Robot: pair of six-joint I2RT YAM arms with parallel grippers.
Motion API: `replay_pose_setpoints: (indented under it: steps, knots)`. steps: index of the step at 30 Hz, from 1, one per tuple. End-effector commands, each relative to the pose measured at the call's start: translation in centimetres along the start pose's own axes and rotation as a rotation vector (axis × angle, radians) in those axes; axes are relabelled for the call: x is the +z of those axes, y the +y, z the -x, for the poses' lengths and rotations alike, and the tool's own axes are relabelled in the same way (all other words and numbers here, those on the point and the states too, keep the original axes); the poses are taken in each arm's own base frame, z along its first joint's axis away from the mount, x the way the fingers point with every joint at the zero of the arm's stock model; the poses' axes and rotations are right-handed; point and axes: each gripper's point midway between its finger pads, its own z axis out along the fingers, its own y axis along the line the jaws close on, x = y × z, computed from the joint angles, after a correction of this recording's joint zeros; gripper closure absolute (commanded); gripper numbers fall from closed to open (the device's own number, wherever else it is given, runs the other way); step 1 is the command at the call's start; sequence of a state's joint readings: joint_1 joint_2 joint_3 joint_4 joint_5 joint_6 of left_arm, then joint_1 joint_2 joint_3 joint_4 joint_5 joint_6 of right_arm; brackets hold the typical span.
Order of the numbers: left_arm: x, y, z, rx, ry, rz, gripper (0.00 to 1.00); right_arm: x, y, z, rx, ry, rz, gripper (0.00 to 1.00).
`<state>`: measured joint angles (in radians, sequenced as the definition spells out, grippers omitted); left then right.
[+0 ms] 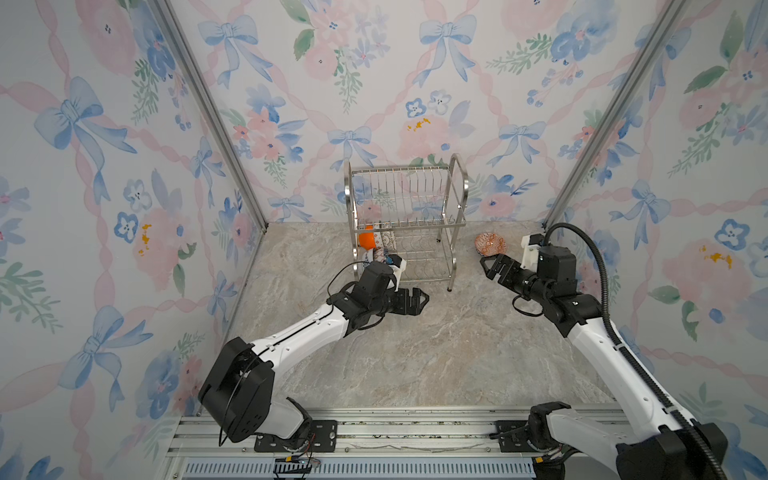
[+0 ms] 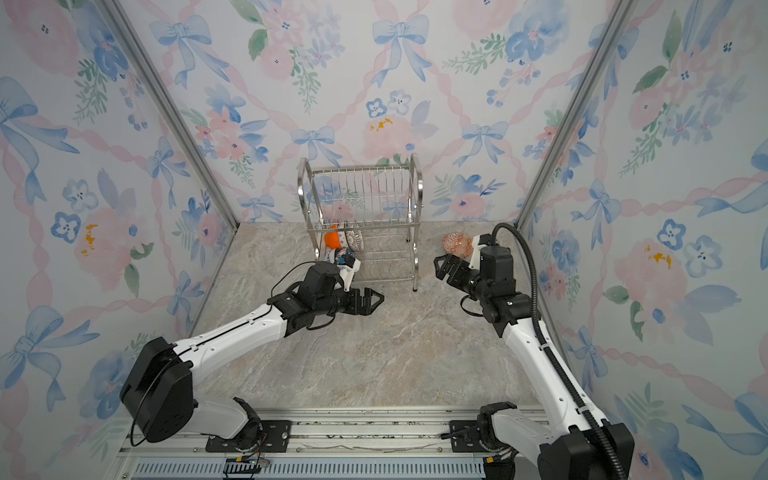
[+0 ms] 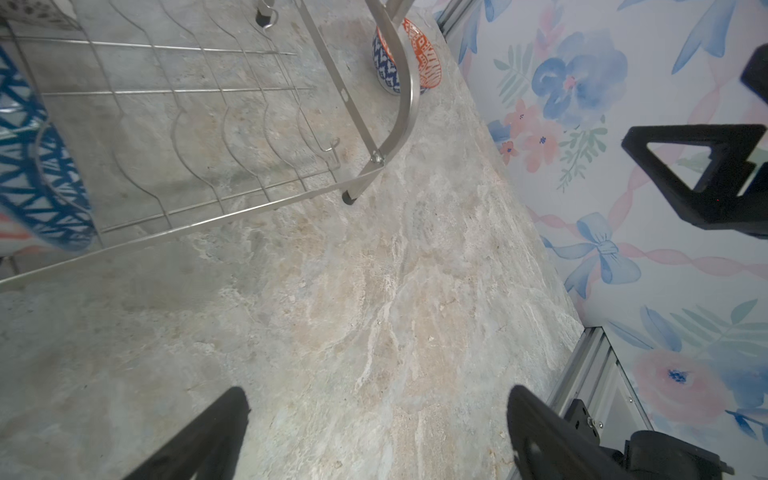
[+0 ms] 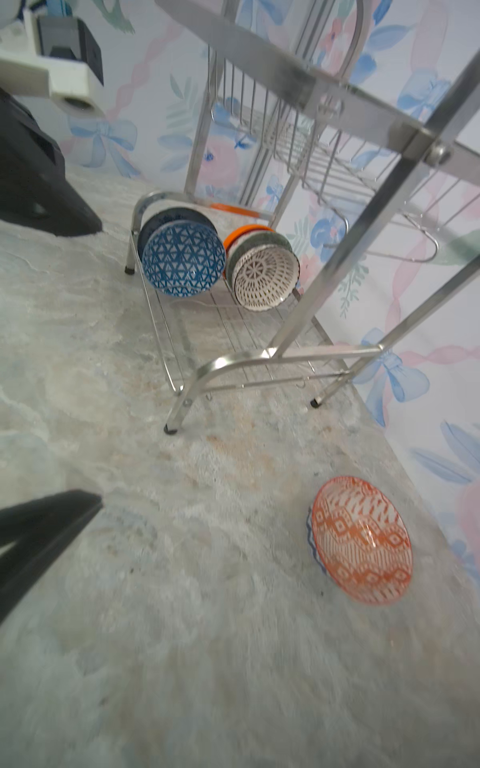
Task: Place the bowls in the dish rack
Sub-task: 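Move the right gripper to the orange-patterned bowl rim while the left moves toward the rack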
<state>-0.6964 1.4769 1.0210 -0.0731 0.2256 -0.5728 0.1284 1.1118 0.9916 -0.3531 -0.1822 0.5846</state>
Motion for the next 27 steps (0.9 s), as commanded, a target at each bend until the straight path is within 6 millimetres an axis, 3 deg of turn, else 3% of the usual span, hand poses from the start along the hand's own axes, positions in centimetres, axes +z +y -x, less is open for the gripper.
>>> replay_pose_setpoints:
  steps: [1,5,13,21,27]
  knots:
    - [1.4,-2.7,1.2,0.094,-0.005,-0.063,0.02,-0.2,-4.0,0.5,0.026,0.033,-0.151,0.03]
    - [3.1,-4.7,1.7,0.129,0.013,-0.108,0.02,1.6,-7.3,2.2,0.111,0.050,-0.239,0.03]
    - [6.0,-7.2,3.2,0.159,0.001,-0.126,0.02,7.8,-12.0,4.9,0.239,0.108,-0.337,0.03]
    - [7.1,-6.1,3.9,0.124,-0.039,-0.062,0.02,14.2,-14.0,6.6,0.302,0.166,-0.352,0.03]
    - [7.6,-5.5,4.1,0.069,-0.088,-0.054,0.02,18.2,-15.6,6.6,0.366,0.187,-0.369,0.04]
